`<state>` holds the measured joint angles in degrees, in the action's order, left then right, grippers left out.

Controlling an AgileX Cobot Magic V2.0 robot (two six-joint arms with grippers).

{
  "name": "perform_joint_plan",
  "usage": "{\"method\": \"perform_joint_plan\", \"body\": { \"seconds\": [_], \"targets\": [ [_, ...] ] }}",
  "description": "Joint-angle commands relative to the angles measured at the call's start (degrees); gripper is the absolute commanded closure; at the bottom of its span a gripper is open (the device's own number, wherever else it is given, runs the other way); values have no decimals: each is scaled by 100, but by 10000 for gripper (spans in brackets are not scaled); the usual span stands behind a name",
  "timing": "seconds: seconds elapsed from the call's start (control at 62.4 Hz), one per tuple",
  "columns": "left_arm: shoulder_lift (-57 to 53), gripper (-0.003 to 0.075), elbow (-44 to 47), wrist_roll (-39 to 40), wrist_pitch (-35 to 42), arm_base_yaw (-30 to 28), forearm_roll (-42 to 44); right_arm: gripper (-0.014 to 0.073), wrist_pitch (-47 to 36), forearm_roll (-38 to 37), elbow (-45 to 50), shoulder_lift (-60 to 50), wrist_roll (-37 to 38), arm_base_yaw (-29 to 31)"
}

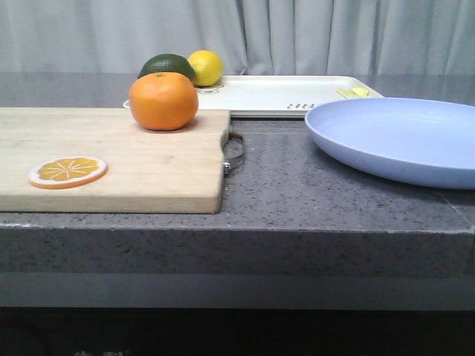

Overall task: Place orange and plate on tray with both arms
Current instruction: 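Lower the left gripper over the orange on the cutting board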

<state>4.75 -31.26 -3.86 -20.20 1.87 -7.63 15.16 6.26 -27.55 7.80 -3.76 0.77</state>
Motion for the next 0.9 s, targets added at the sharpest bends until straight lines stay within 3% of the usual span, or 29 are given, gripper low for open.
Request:
{"method": "perform_joint_plan", "body": {
  "seconds": [0.0, 0.16, 0.304, 0.705, 0.785, 0.881],
  "targets": [
    [500, 738, -632, 44, -102, -1, -47, 662, 5, -61, -615, 516, -34, 24],
    [1347, 738, -1492, 44, -1011, -1, -47, 662, 915, -94, -1295, 1300, -34, 24],
    [1789, 738, -1576, 44, -1085, -1, -59, 662, 1535, -94, -1390, 1825, -34, 24],
    [2345, 734, -1338, 44, -1163, -1, -49, 650, 1812, -94, -1362, 2661, -34, 24],
    [2411, 673, -1338, -4, -1163, -1, -49, 541, 1812, -94, -1362, 2725, -34, 24],
    [2480, 506, -1338, -4, -1151, -1, -49, 269, 1812, -94, -1362, 2740, -34, 24]
  ]
}}
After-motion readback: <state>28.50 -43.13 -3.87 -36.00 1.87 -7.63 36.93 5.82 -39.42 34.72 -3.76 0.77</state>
